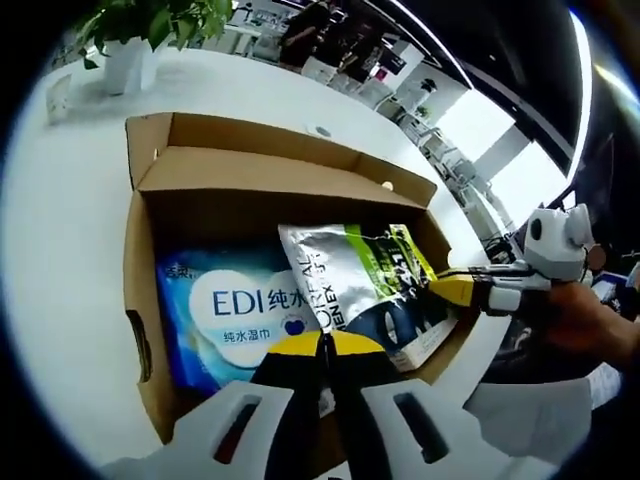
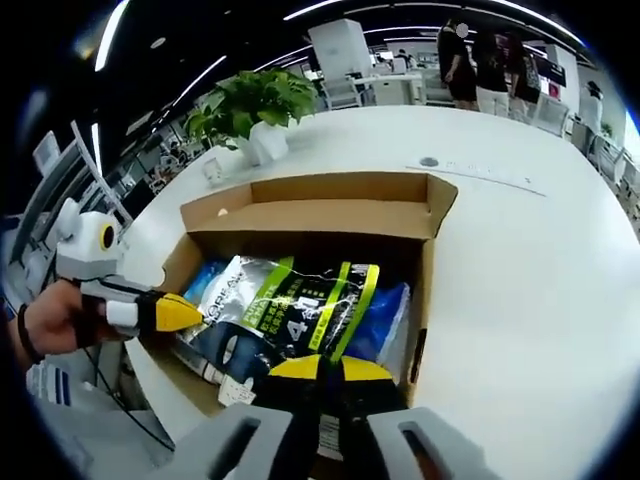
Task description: Operate the shoe box by opening the lid, removing the specified soft item, and placing it in the target area until the item is outside and the box remains undamaged.
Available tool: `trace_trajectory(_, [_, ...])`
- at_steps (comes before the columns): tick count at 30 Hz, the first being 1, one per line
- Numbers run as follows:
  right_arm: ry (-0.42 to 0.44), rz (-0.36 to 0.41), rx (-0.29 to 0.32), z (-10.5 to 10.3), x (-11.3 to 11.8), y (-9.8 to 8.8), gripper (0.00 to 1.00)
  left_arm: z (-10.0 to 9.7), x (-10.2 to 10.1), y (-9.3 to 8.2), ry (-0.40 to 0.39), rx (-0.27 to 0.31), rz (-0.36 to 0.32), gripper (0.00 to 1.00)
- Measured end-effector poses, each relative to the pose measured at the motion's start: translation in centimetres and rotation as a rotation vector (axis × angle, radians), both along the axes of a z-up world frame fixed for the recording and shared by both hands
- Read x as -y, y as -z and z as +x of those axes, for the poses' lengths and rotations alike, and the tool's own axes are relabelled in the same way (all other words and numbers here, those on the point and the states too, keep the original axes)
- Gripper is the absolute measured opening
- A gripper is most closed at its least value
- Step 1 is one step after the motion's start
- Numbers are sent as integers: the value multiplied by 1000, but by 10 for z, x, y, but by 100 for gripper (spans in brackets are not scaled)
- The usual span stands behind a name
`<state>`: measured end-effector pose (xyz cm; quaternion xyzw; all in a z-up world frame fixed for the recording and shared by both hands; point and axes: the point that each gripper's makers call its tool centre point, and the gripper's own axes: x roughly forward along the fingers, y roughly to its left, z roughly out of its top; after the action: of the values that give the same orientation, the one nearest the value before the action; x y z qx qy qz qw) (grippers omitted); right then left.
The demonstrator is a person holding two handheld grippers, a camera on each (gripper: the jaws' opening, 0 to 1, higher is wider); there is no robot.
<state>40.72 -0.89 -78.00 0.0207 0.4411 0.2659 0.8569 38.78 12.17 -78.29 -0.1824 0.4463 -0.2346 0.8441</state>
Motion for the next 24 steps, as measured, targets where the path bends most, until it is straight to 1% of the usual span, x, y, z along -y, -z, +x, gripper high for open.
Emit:
trace_trajectory(2, [1, 7, 12, 0, 0, -3, 0, -2, 2, -2, 6, 2, 3, 0])
trace_trajectory(6, [23, 38, 24, 1, 0, -6, 0, -3, 5, -9, 31, 30, 30, 0])
trace_trajectory(10, [55, 90, 34, 3, 3, -14, 0, -1, 5, -20, 21, 55, 19, 0])
trace_trajectory(15, [66, 125, 62, 3, 5, -28, 0, 1, 9, -32, 33, 83, 24, 0])
trace_trajectory(20, [82, 150, 83, 4, 12, -39, 0, 4, 15, -41, 47, 104, 26, 0])
trace_trajectory(24, [95, 160, 91, 5, 21, -42, 0, 6, 23, -46, 64, 116, 25, 0])
